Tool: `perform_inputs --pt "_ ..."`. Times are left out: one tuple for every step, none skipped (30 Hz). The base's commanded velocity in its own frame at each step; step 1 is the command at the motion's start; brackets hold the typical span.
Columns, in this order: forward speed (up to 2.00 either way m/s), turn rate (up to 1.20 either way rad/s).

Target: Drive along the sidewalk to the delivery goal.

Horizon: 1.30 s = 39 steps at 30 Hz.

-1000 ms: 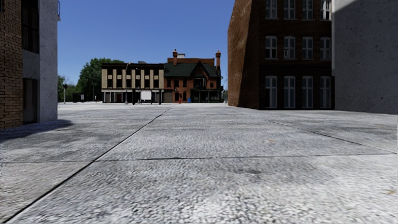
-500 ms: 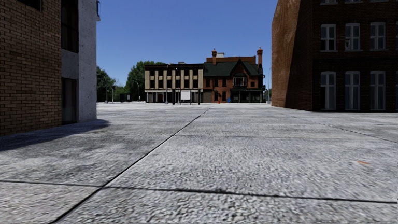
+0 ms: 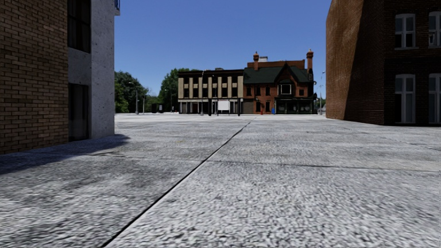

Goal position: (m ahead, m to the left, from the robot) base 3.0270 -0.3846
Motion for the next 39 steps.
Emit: perform_inputs --pt "1.96 0.00" --pt "1.96 0.04" --pt "1.96 0.51" --pt "1.96 0.94" --pt "1.96 1.02" --pt "1.96 1.04" --pt "1.96 1.04" --pt "1.96 1.05" --pt "1.96 0.59" --pt "1.96 0.59" --pt "1.96 0.10" --pt "1.96 0.00" --pt "1.96 0.00" --pt "1.96 0.00" --pt "1.96 0.00" --pt "1.96 0.00" --pt "1.96 0.00" --pt "1.96 0.00" --pt "1.96 0.00" --pt "1.96 0.00" --pt "1.96 0.00" --pt "1.94 0.00" --pt "1.88 0.00" --pt "1.84 0.00" --pt "1.79 0.00" --pt "1.75 0.00" --pt "1.71 0.00" --pt "1.70 0.00" --pt "1.67 -0.12" --pt "1.64 -0.90" --pt "1.62 -1.20" --pt "1.61 -1.20" --pt "1.60 -0.78" --pt "1.59 0.00" --pt "1.59 0.00" --pt "1.59 0.00" --pt "1.55 0.00" --pt "1.50 0.00" --pt "1.44 0.00"
